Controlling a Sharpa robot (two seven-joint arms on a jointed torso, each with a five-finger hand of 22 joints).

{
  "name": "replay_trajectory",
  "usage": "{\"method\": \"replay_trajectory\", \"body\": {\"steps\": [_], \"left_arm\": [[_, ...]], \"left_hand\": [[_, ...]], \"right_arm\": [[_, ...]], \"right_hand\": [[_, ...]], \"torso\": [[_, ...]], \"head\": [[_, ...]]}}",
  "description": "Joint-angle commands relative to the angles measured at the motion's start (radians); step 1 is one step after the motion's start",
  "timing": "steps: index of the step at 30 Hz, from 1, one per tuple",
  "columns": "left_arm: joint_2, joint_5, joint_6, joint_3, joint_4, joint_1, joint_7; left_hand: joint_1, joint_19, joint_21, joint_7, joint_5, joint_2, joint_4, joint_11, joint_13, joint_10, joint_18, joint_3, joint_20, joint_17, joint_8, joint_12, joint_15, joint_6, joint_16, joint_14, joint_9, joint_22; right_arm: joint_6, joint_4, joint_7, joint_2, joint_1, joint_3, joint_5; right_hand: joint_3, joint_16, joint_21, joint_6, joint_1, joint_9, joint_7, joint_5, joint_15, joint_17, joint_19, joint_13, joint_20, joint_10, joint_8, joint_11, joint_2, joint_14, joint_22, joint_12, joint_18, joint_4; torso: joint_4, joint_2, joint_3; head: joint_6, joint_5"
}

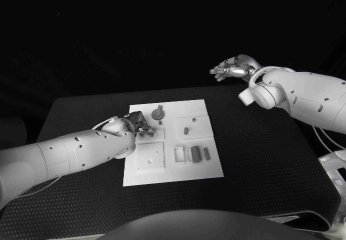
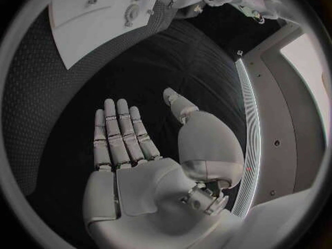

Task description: Assemble the parts on the task board

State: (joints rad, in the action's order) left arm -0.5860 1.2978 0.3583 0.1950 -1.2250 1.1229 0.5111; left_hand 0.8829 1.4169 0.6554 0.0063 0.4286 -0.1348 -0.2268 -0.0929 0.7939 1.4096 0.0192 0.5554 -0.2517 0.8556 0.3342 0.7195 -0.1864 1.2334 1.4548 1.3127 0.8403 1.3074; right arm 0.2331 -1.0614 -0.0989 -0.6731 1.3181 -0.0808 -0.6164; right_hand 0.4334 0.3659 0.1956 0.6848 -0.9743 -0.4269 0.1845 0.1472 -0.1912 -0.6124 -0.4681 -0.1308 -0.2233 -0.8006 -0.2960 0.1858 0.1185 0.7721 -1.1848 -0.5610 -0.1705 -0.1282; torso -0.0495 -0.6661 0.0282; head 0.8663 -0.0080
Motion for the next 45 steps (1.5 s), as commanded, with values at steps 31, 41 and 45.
{"method": "replay_trajectory", "body": {"steps": [31,41,45], "left_arm": [[-0.012,-0.043,-0.056,0.008,0.0,-0.013,-0.019],[-0.019,-0.048,-0.046,0.007,-0.004,-0.013,-0.021],[-0.03,-0.087,-0.052,0.006,-0.013,-0.013,-0.028]], "left_hand": [[-0.129,-0.027,-0.011,0.004,-0.285,-0.027,0.121,0.002,-0.016,-0.014,0.032,-0.045,-0.005,-0.029,-0.011,-0.012,-0.01,-0.029,-0.02,-0.02,-0.018,0.014],[-0.146,-0.027,-0.019,0.008,-0.324,-0.066,0.171,0.004,-0.019,-0.019,0.035,-0.024,-0.006,-0.032,-0.016,-0.014,-0.008,-0.04,-0.025,-0.02,-0.02,0.014],[-0.143,-0.027,-0.019,0.008,-0.325,-0.065,0.171,0.004,-0.019,-0.02,0.035,-0.022,-0.007,-0.032,-0.015,-0.013,-0.008,-0.041,-0.026,-0.02,-0.019,0.014]], "right_arm": [[-0.01,0.0,-0.009,-0.001,0.0,0.0,0.0],[-0.011,0.002,-0.01,0.002,0.0,0.0,0.0],[-0.012,0.003,-0.01,0.002,0.0,0.0,0.0]], "right_hand": [[-0.002,-0.008,-0.008,-0.007,0.009,0.002,0.058,0.0,0.0,-0.003,-0.001,0.002,0.0,0.005,-0.006,-0.001,0.001,-0.006,-0.003,-0.006,0.015,0.005],[-0.002,-0.009,-0.009,-0.008,0.009,0.002,0.058,0.0,-0.001,-0.003,-0.001,0.002,0.0,0.005,-0.006,-0.001,0.001,-0.006,-0.004,-0.006,0.016,0.006],[-0.002,-0.009,-0.009,-0.008,0.009,0.002,0.058,0.0,-0.001,-0.003,-0.001,0.003,0.0,0.006,-0.006,-0.001,0.001,-0.006,-0.004,-0.006,0.016,0.006]], "torso": [[0.0011,0.0,-0.0007],[0.0003,0.0,-0.0006],[0.0004,0.0,-0.0012]], "head": [[-0.004,-0.007],[-0.006,-0.003],[-0.007,-0.003]]}}
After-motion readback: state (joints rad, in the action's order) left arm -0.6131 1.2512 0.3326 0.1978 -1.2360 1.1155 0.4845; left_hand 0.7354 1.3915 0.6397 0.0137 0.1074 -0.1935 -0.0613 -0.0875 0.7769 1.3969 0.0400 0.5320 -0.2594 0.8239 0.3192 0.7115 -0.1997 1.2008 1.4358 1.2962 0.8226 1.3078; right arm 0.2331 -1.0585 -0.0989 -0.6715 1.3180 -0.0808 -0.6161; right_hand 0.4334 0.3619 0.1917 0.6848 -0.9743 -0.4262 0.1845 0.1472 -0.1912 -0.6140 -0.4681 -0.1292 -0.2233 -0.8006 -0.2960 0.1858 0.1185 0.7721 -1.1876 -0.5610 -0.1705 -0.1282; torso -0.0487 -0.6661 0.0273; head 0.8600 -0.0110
